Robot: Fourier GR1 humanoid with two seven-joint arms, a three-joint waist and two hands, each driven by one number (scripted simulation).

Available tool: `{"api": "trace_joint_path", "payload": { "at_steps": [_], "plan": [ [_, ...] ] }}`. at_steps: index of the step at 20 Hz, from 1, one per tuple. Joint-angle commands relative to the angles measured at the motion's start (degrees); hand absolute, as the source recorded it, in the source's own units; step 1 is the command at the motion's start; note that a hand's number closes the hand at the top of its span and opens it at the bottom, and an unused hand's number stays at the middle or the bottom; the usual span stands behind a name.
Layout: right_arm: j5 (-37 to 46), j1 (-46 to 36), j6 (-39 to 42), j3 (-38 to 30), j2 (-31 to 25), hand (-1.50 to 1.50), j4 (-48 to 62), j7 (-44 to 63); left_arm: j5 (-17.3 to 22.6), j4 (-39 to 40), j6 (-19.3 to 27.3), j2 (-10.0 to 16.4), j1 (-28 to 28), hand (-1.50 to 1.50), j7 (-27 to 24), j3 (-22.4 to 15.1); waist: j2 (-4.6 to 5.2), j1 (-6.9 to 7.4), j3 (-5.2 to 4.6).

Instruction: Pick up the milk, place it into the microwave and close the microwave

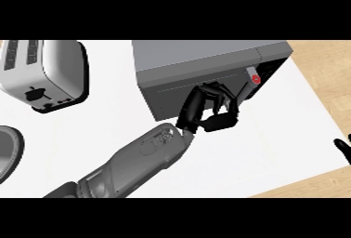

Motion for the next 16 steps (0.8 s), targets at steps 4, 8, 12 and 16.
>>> {"api": "trace_joint_path", "payload": {
  "at_steps": [4, 8, 12, 16],
  "plan": [
    [-2.77, -0.98, 0.02, -0.78, -1.07, -1.5, -0.98, 0.97, 4.98, 5.91, 0.05, 0.03, -2.8, 1.5, -1.18, 4.7, 1.19, -0.96, -0.03],
    [-3.59, -1.07, 0.51, -0.73, -1.51, -1.5, -1.32, 1.32, 5.46, 7.4, 1.24, 0.03, -3.16, 1.5, -2.88, 4.66, 1.15, -0.64, 0.07],
    [-4.75, -2.15, 1.45, -1.32, -2.83, -1.5, -1.77, 1.68, 6.67, 6.53, 2.62, 0.03, -3.01, 1.5, -6.27, 4.78, 1.26, -0.55, -0.02],
    [-5.33, -2.29, 2.02, -0.58, -2.95, -1.5, -2.56, 1.92, 7.55, 7.08, 2.41, 0.03, -3.45, 1.5, -7.77, 4.42, 1.55, -0.91, 0.01]
  ]
}}
